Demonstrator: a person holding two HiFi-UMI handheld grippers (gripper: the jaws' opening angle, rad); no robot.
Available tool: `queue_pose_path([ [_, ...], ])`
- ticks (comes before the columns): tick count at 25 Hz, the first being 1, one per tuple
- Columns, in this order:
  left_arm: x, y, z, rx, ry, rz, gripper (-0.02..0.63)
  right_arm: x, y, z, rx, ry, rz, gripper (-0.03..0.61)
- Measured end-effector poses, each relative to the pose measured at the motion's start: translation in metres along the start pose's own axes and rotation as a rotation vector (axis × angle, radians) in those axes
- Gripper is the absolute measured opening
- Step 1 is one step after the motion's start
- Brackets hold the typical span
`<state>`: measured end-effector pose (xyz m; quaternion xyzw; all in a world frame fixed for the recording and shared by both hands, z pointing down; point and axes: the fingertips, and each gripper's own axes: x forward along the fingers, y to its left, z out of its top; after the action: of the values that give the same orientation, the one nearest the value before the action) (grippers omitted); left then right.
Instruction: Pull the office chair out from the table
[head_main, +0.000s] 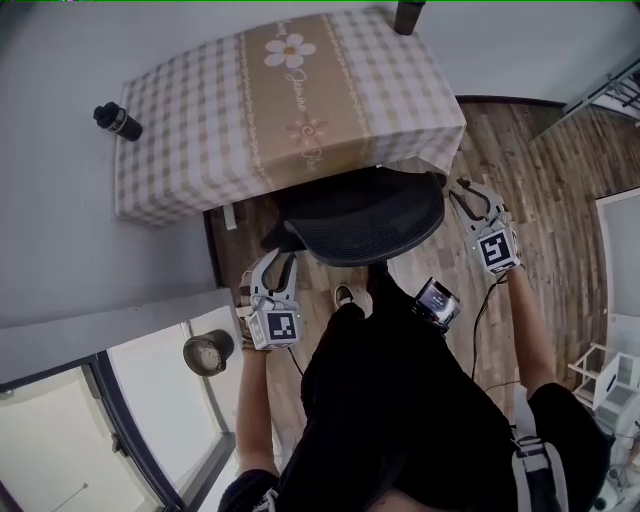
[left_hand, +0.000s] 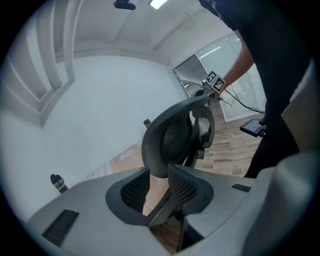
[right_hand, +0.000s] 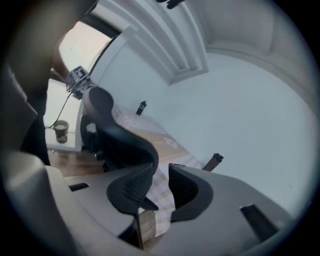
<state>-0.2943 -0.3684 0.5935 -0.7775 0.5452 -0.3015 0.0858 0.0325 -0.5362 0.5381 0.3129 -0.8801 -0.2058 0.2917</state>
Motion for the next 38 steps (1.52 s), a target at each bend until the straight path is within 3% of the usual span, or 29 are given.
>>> queue_pose_path([
  [6, 0.015, -0.025, -0.014, 0.085, 0.052, -0.119, 0.132, 0.030, 0.054, -0.052, -0.273, 0.157, 0.325, 0.148],
  [10, 0.028, -0.039, -0.022, 0.169, 0.088, -0.176, 0.167, 0.046, 0.073, -0.075, -0.443, 0.215, 0.429, 0.152],
  [14, 0.037, -0.048, -0.029, 0.223, 0.114, -0.203, 0.167, 0.065, 0.083, -0.078, -0.487, 0.216, 0.466, 0.152],
  [19, 0.047, -0.052, -0.036, 0.186, 0.136, -0.241, 0.167, 0.075, 0.093, -0.083, -0.518, 0.237, 0.528, 0.152],
  [38, 0.065, -0.063, -0.046, 0.285, 0.179, -0.297, 0.153, 0.076, 0.099, -0.087, -0.567, 0.308, 0.557, 0.133],
])
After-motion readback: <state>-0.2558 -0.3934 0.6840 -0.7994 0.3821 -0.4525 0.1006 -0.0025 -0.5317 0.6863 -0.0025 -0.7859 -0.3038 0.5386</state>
